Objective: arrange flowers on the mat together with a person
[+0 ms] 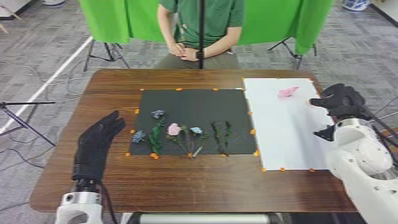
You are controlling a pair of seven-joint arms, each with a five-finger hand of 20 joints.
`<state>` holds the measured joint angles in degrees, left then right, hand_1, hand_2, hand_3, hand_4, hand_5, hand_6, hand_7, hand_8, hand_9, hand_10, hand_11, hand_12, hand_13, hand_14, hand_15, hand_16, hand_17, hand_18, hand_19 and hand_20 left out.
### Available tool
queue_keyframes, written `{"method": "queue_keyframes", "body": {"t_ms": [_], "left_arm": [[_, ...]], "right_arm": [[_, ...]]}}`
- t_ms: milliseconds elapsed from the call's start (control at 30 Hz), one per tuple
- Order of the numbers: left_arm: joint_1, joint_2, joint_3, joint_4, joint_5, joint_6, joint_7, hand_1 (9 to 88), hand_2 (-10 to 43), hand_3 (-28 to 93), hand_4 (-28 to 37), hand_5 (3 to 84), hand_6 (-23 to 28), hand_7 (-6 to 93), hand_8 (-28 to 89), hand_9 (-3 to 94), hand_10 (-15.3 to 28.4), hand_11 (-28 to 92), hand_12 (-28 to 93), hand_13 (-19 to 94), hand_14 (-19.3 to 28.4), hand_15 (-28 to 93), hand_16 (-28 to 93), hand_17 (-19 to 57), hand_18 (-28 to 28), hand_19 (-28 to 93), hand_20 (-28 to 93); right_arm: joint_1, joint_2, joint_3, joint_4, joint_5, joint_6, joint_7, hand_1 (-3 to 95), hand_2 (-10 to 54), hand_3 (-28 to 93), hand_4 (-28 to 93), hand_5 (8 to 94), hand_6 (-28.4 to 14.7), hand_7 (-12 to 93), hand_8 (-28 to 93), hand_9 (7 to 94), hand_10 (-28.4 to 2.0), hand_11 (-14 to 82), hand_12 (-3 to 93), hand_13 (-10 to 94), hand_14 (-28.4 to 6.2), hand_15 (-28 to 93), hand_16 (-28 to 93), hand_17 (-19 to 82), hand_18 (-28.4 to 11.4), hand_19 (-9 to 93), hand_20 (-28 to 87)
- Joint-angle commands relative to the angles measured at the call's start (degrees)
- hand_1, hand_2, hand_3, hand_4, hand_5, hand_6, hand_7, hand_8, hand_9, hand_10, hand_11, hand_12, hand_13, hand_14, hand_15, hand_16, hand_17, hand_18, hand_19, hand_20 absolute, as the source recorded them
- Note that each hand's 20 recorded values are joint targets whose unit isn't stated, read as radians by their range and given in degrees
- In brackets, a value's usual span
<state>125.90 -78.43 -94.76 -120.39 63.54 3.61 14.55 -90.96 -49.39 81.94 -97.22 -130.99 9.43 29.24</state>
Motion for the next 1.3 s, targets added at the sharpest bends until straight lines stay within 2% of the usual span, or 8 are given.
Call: {"method": "queue_keyframes", "body": {"t_ms": [33, 333, 567, 833, 1033, 1167, 1267, 1300], "left_arm": [[0.92, -0.21, -0.06, -0.33, 0.24, 0.31, -0.2, 25.9, -1.9, 67, -20.0, 47.0, 3.1, 12.4, -6, 44.7, 13.3, 15, 13, 35, 15.1, 10, 0, 8.1, 9.2, 3, 18], [0.83, -0.5, -0.08, -0.27, 0.21, 0.21, -0.29, 26.0, -1.7, 66, -20.1, 46.9, 3.0, 12.4, -6, 44.7, 13.2, 15, 13, 35, 15.2, 10, 0, 8.1, 9.2, 3, 18], [0.93, -0.63, -0.08, -0.29, 0.14, 0.33, -0.15, 25.9, -1.9, 67, -20.0, 46.9, 3.1, 12.3, -6, 44.7, 13.2, 15, 13, 35, 15.2, 10, 0, 8.1, 9.2, 3, 18], [0.87, -0.79, -0.06, -0.16, 0.21, 0.14, -0.41, 26.0, -1.8, 66, -20.1, 46.9, 3.1, 12.3, -6, 44.8, 13.2, 15, 13, 35, 15.2, 10, 0, 8.0, 9.2, 3, 18], [0.87, -0.72, -0.06, -0.2, 0.09, 0.26, -0.3, 25.9, -1.8, 67, -20.1, 46.9, 3.1, 12.3, -6, 44.7, 13.2, 15, 13, 35, 15.2, 10, 0, 8.0, 9.2, 3, 18], [1.03, -0.93, -0.16, -0.26, 0.14, 0.15, -0.44, 25.9, -1.8, 67, -20.0, 46.9, 3.0, 12.3, -6, 44.8, 13.1, 15, 13, 35, 15.2, 10, 0, 8.0, 9.2, 3, 18], [1.35, -1.01, -0.12, -0.45, 0.15, 0.43, -0.29, 25.9, -1.7, 66, -20.0, 46.9, 3.0, 12.3, -6, 44.8, 13.1, 15, 13, 35, 15.2, 10, 0, 7.9, 9.3, 3, 18], [1.03, -1.02, -0.14, -0.29, 0.2, 0.14, -0.56, 25.9, -1.8, 66, -20.0, 46.8, 3.0, 12.3, -6, 44.8, 13.1, 15, 13, 35, 15.2, 10, 0, 7.8, 9.4, 3, 18]], "right_arm": [[10.76, 1.12, -3.67, 8.0, -8.78, -4.2, -3.71, 33.9, -9.5, 64, -28, 59.4, -0.3, 15, -10, 74.6, -13.9, 19.0, 18.1, 82, -7.8, 37, 23, 44, -18.2, 73, 37], [17.42, -0.89, -10.19, 15.88, -12.31, -9.43, -4.45, 35.9, -9.5, 65, -28, 62.7, 1.1, 15, -10, 81.6, -11.3, 17.3, 16.7, 91, -5.1, 34, 27, 54, -16.0, 77, 33], [20.6, -3.07, -12.42, 20.38, -15.07, -15.13, -4.37, 36.6, -9.5, 67, -28, 63.7, 1.5, 15, -11, 83.3, -10.9, 17.2, 16.5, 93, -4.3, 33, 29, 56, -15.0, 78, 32], [20.4, -4.06, -13.02, 22.51, -17.42, -17.35, -3.26, 37.6, -9.5, 68, -28, 63.5, 1.3, 15, -10, 83.1, -11.0, 17.0, 16.4, 93, -4.0, 34, 30, 56, -14.8, 79, 31], [19.82, -4.27, -14.06, 23.86, -18.69, -14.42, -2.54, 47.1, -9.5, 66, -28, 67.3, 2.5, 17, -11, 86.2, -10.1, 15.8, 18.1, 94, -2.8, 36, 29, 56, -14.6, 82, 30], [19.13, -4.55, -14.07, 25.0, -18.44, -9.98, -2.57, 58.4, -9.5, 55, -26, 76.3, 2.7, 17, 0, 91.8, -8.6, 8.0, 26.3, 94, -1.9, 44, 24, 58, -14.6, 86, 29], [18.96, -4.33, -14.09, 25.01, -18.47, -6.49, -2.92, 60.8, -9.5, 56, -25, 82.1, 2.7, 18, 3, 93.7, -7.7, 9.9, 27.3, 94, -1.2, 50, 22, 59, -15.1, 89, 29], [18.4, -3.75, -13.6, 23.65, -17.51, -5.98, -2.38, 60.9, -9.5, 57, -25, 82.8, 2.7, 18, 4, 93.7, -7.7, 11.4, 26.5, 94, -1.1, 51, 21, 59, -15.0, 90, 28]]}}
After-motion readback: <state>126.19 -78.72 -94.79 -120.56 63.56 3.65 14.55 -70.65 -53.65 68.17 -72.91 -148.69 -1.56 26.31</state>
